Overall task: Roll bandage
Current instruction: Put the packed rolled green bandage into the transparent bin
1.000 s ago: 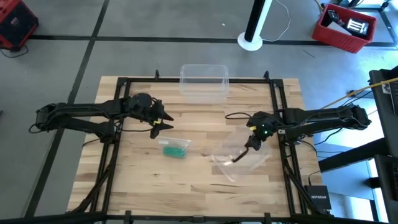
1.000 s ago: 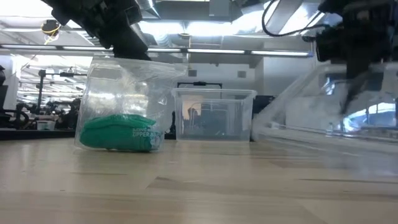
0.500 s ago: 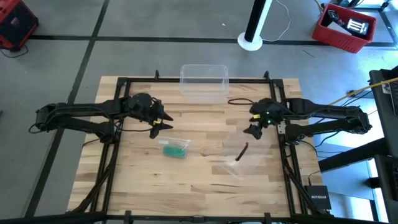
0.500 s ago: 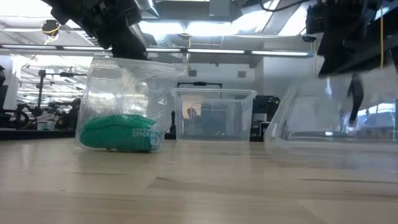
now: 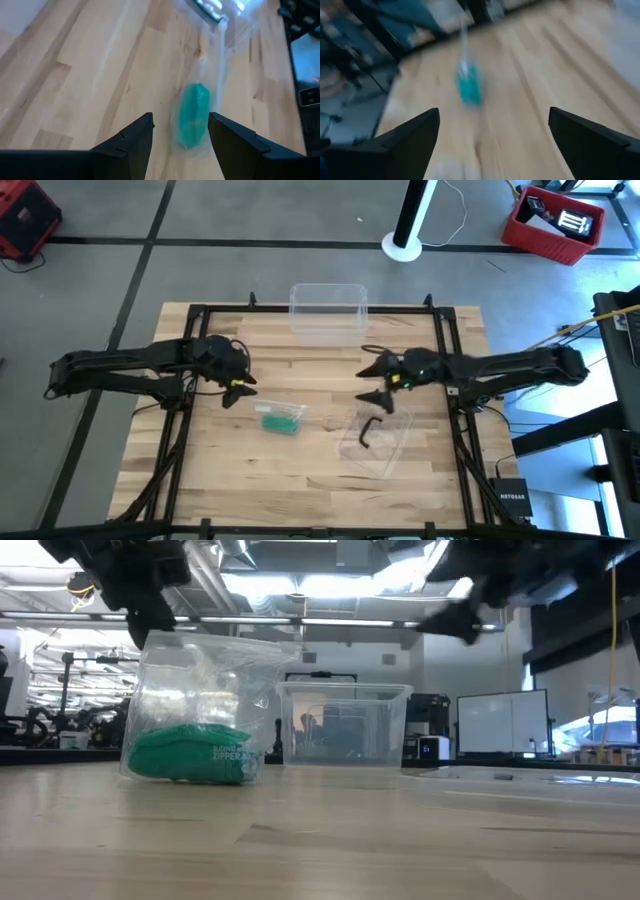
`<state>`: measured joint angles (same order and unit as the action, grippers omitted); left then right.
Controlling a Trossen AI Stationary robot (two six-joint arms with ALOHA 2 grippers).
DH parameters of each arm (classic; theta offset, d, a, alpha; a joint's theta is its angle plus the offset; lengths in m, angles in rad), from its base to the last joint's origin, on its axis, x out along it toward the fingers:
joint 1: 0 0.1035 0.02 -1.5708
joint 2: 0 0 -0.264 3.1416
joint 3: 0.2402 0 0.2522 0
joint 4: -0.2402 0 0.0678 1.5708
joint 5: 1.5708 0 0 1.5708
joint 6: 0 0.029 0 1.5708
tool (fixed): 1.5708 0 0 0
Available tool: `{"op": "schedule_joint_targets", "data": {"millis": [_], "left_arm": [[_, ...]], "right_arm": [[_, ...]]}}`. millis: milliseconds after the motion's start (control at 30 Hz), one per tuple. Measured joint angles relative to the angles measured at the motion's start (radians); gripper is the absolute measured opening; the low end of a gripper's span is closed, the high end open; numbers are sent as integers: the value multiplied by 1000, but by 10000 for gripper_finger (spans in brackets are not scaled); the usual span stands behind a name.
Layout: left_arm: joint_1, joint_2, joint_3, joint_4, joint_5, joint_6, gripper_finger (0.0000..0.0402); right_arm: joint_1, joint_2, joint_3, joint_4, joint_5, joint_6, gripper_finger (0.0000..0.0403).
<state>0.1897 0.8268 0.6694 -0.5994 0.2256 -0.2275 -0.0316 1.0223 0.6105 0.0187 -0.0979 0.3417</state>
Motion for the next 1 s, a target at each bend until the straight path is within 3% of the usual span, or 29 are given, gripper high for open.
{"op": "schedule_joint_targets", "data": {"millis": [100,333,567,733,867,1000], "left_arm": [[-12,-58,-16,-20,-8,-31,182],[-32,-133,-88,-8,-41,-68,182],[-59,-140,-97,17,-57,-80,182],[-72,-140,-98,15,-57,-72,182],[-75,-140,-98,48,-58,-54,182],[-74,-141,-98,65,-59,-12,182]], "right_arm": [[43,150,-78,350,55,-11,374],[67,560,8,694,-1,-38,367],[64,812,216,717,-20,-66,302],[73,887,327,717,-105,-66,247],[93,919,380,642,3,-86,185],[111,940,405,586,80,-86,83]]}}
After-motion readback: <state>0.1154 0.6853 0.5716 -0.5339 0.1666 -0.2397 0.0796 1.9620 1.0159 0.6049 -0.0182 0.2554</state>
